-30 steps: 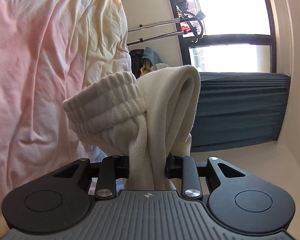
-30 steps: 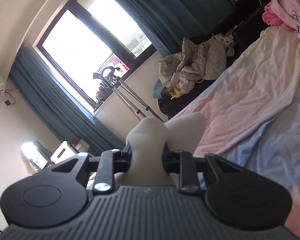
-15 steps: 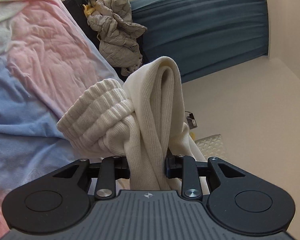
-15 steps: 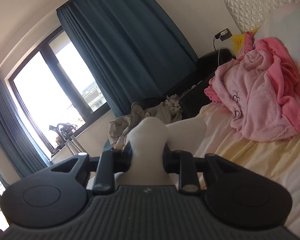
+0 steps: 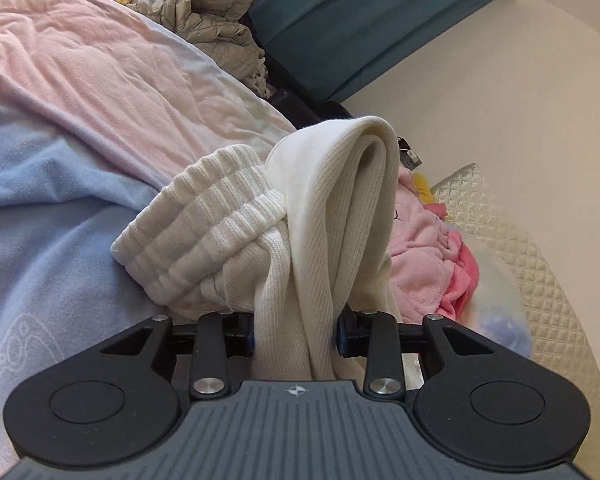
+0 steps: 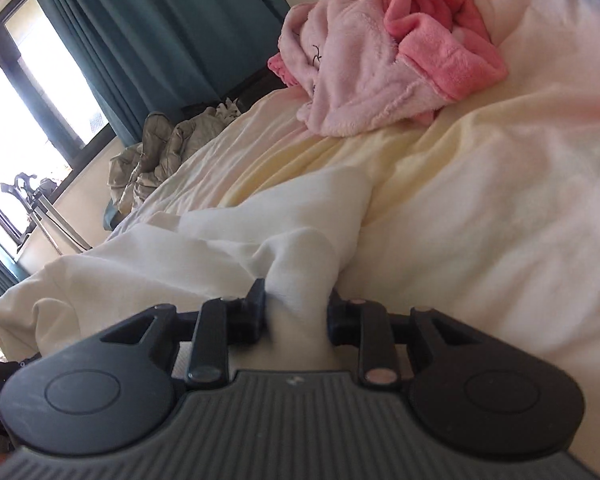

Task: Fold clothes
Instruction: 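Lower the sweatpants onto the bed and open both tools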

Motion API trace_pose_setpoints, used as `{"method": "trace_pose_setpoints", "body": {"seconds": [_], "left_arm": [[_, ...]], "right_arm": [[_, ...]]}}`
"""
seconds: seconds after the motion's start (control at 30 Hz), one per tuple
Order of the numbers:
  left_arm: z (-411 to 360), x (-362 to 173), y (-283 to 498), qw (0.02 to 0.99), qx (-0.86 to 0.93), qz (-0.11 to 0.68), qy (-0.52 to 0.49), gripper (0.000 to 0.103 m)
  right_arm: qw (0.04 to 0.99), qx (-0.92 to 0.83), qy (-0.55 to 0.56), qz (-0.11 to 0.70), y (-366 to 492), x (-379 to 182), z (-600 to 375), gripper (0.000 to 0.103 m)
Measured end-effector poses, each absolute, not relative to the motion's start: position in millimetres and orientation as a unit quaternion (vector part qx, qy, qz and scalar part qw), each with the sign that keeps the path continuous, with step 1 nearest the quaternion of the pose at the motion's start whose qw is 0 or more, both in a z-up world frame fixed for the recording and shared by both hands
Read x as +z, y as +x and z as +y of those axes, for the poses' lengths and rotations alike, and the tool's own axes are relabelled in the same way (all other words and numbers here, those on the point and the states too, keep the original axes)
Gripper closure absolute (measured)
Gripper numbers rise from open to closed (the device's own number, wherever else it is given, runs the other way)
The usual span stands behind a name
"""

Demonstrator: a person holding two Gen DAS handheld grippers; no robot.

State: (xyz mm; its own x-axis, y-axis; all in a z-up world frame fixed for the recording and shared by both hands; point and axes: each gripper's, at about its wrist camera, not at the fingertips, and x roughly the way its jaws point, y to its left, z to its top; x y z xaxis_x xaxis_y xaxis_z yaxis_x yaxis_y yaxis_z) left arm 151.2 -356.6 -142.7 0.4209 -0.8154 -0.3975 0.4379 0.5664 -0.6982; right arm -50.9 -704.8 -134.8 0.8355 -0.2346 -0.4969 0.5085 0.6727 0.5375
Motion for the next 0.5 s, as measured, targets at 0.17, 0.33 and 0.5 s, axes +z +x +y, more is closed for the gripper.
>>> {"method": "trace_pose_setpoints", "body": {"seconds": [0.17,0.33,0.5], "left_arm": [[-346,-100,132,0.818,-0.397,0.38,-0.17,0.025],[-310,-33,109,0.855,-0.393,0.318,-0.116,0.013],[-256,41,64,0.88,-0.395,0.254,-0.072,0.008]], "right_arm": [[0.886,-0.234,0.322,0.236,-47,-94,-685,0.067],[0.9,-0.256,0.272,0.225,-71,-31,-661,0.065],[0.927,-0.237,0.21,0.198,-95,49,-612,0.065]]}}
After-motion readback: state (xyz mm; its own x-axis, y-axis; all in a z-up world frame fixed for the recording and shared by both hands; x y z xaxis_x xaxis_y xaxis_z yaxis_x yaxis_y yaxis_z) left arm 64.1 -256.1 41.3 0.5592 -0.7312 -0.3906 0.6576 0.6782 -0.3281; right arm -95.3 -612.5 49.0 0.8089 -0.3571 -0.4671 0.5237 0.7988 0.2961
